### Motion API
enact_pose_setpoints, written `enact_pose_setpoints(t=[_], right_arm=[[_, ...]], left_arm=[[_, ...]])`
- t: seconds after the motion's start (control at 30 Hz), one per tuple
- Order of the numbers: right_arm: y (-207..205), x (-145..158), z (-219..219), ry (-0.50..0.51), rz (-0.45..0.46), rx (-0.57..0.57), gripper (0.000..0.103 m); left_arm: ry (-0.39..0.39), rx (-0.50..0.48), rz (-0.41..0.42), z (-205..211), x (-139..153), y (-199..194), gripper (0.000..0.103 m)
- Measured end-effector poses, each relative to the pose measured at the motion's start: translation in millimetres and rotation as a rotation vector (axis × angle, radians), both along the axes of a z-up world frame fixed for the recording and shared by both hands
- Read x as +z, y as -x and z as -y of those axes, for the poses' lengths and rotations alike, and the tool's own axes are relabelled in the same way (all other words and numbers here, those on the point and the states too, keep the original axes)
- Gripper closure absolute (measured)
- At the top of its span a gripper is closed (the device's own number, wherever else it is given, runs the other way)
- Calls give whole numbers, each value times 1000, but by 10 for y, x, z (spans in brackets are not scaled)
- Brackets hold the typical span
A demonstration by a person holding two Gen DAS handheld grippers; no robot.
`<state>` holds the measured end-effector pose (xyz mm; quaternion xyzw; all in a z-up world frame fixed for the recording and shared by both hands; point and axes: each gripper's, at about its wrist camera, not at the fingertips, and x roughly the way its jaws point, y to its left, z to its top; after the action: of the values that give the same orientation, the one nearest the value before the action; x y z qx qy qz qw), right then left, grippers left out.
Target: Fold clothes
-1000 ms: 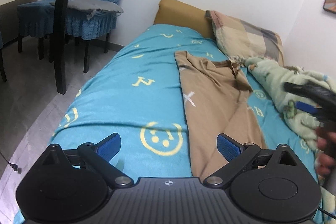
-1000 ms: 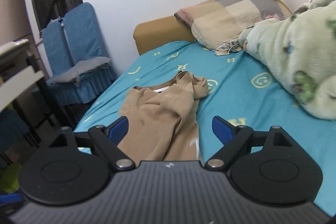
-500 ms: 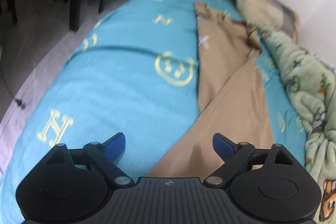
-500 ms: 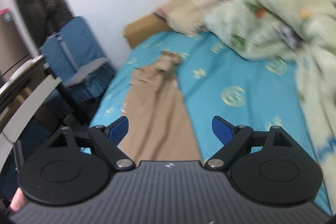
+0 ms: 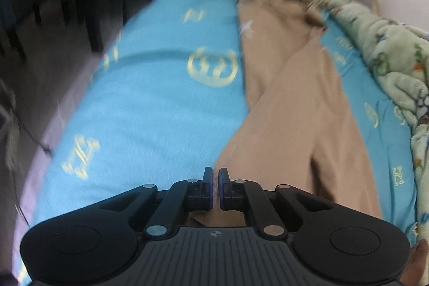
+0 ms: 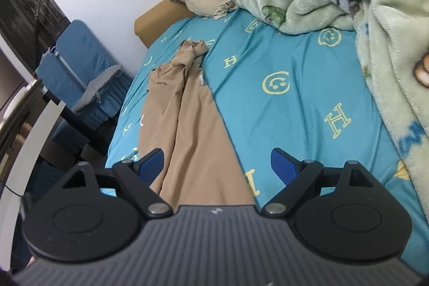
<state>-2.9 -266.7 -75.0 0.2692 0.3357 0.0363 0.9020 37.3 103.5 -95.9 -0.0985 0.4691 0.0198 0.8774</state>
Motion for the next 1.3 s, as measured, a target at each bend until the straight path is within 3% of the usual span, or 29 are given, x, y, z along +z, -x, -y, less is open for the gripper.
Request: enact_pose_setpoints(t=[0.2,0.33,0.43,0.53,0.7,0.77,0.83,0.93,1.1,1.3], right_arm=[[48,-3,175,-75,21,-53,15],[44,5,295,-131,33,-65,15],[45,4,368,-145,36,-76,15],[32,-27,418,-150,20,-87,15],[11,-96,445,-176,-6,-78,15],[2,-122,437,-187,-18,-71,15],[-7,-149,429,-199,-29,-63,15],[-28,-209,423,-227,-52,-57,15],[-101,-388,426,-300,-130,-66,15],[-262,-667,335,-331,-266,-60,26]], left_arm=[[-61,-136,227,531,576,432,101],[-32,-276,284,1059,737,639,101],[41,-321,260,1382,678,632,101],[50,-362,196,1625,439,555,101],[98,-381,98,1538,182,457,98],[117,-388,59,1499,81,418,85],[137,-395,20,1461,-21,379,59],[223,-333,25,1216,27,357,42],[303,-217,-23,941,-122,241,28],[398,-77,-82,612,-302,101,29]])
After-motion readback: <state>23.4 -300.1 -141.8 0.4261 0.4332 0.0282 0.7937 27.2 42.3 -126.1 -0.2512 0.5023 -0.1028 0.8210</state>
